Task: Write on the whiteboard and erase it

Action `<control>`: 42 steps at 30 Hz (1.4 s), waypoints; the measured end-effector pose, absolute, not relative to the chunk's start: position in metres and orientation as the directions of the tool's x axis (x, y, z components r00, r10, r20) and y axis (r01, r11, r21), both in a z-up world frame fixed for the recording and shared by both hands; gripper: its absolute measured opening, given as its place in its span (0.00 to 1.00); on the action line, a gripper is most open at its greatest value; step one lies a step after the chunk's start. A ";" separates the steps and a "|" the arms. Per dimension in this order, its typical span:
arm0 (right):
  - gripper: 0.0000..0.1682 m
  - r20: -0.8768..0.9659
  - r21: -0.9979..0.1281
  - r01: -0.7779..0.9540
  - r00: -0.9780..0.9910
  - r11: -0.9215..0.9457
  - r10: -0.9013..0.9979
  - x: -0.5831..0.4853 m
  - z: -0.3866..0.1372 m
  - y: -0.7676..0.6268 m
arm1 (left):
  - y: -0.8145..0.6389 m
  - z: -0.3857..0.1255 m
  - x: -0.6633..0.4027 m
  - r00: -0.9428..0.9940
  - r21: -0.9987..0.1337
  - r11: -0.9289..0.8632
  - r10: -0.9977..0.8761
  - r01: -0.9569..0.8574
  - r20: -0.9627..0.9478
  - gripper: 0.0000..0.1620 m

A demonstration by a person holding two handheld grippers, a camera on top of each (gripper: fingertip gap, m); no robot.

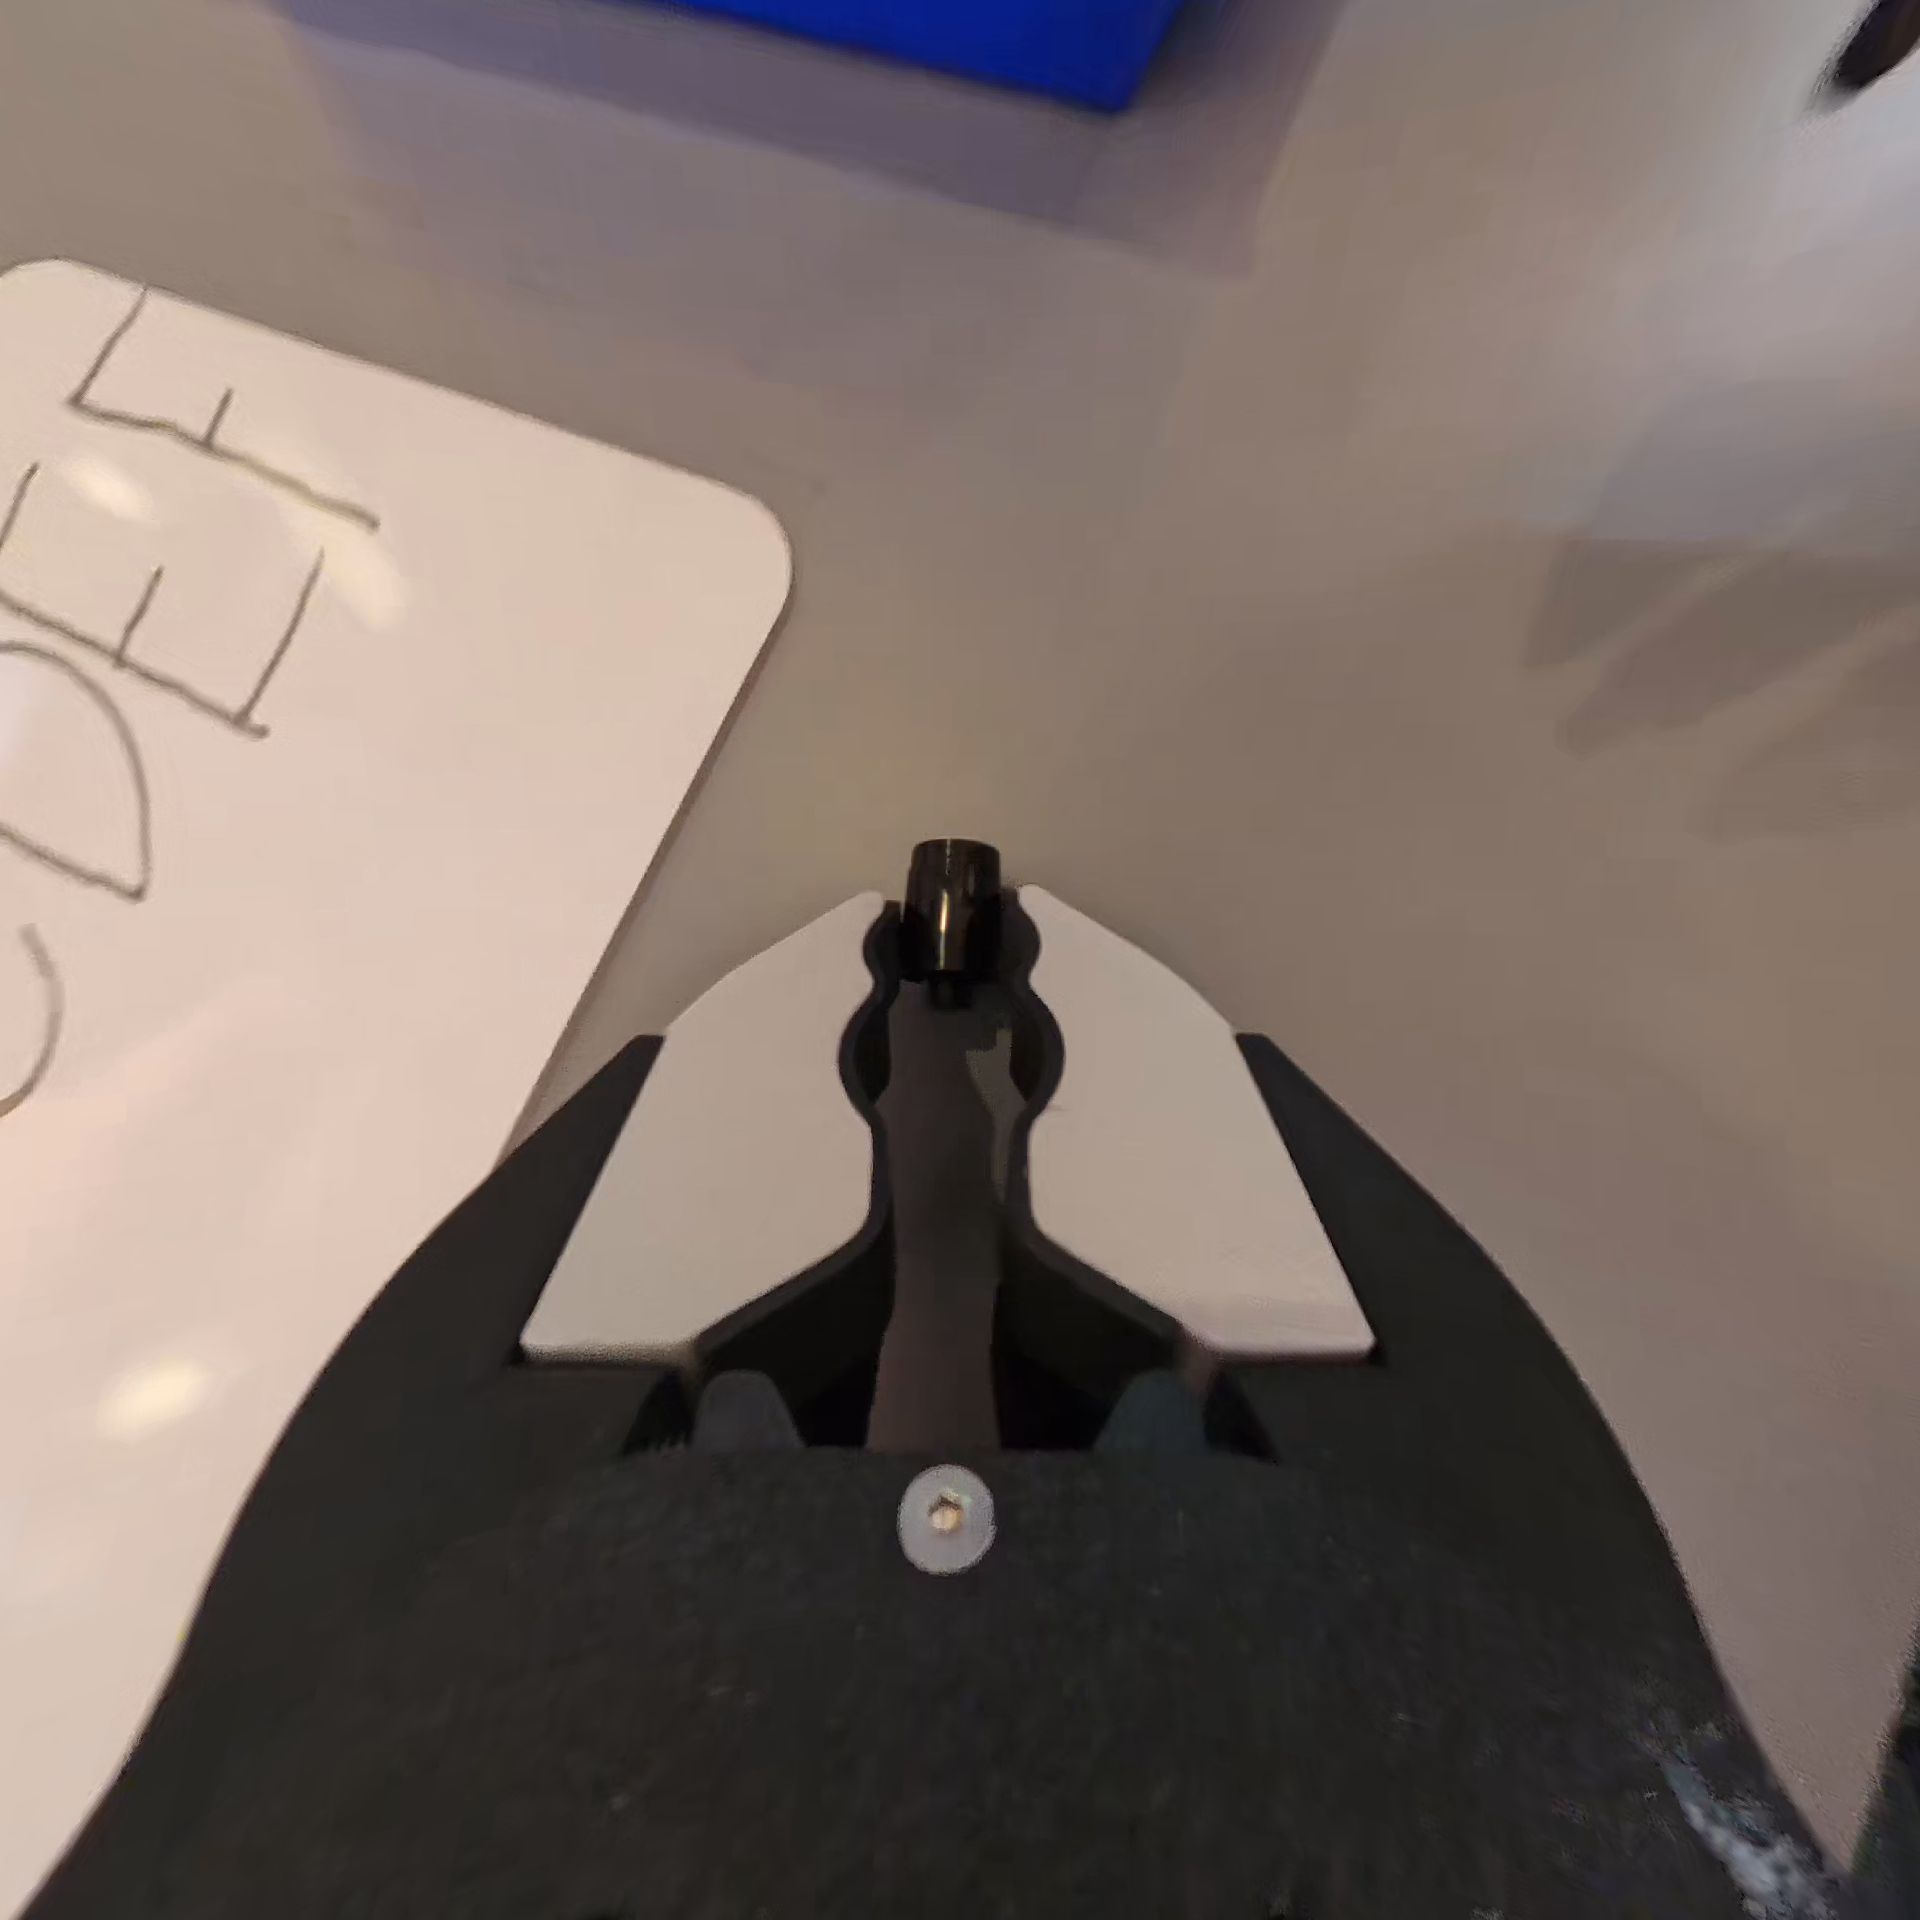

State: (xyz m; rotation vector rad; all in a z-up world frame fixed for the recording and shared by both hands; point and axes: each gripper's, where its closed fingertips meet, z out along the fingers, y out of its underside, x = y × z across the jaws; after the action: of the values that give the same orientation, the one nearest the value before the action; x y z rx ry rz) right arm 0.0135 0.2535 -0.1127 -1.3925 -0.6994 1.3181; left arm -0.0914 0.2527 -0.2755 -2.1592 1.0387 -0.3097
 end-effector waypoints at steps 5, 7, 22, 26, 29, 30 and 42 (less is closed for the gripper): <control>0.18 -0.411 -0.831 -0.446 0.093 -0.331 0.907 0.004 -0.079 0.250 | 0.231 -0.191 -0.065 0.448 -0.923 -0.378 -0.839 -0.073 0.308 0.11; 0.18 -0.444 -0.776 -0.513 0.031 -0.367 0.895 -0.004 -0.065 0.255 | 0.230 -0.163 -0.070 0.372 -0.924 -0.374 -0.849 0.077 0.374 0.11; 0.18 -0.322 -0.918 -0.222 -0.074 -0.330 0.944 -0.117 -0.022 0.265 | 0.227 -0.120 -0.119 0.300 -0.933 -0.277 -0.892 0.229 0.338 0.11; 0.18 -0.332 -0.930 -0.134 -0.104 -0.344 0.938 -0.136 -0.030 0.259 | 0.225 -0.119 -0.122 0.298 -0.938 -0.268 -0.897 0.218 0.326 0.11; 0.18 -0.349 -0.928 -0.086 -0.132 -0.362 0.928 -0.150 -0.036 0.254 | 0.225 -0.116 -0.125 0.284 -0.927 -0.287 -0.893 0.242 0.351 0.11; 0.18 -0.356 -0.926 -0.083 -0.133 -0.368 0.925 -0.152 -0.035 0.256 | 0.226 -0.115 -0.127 0.281 -0.918 -0.299 -0.886 0.260 0.368 0.11; 0.17 -0.408 -0.893 -0.138 -0.158 -0.429 0.899 -0.165 -0.035 0.263 | 0.227 -0.120 -0.125 0.209 -0.853 -0.399 -0.852 0.335 0.481 0.10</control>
State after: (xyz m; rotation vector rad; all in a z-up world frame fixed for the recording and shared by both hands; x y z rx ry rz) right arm -0.1647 0.2630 -0.0347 -1.3205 -0.9318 1.6963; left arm -0.1253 0.2269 -0.1205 -1.4321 0.5255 -1.4247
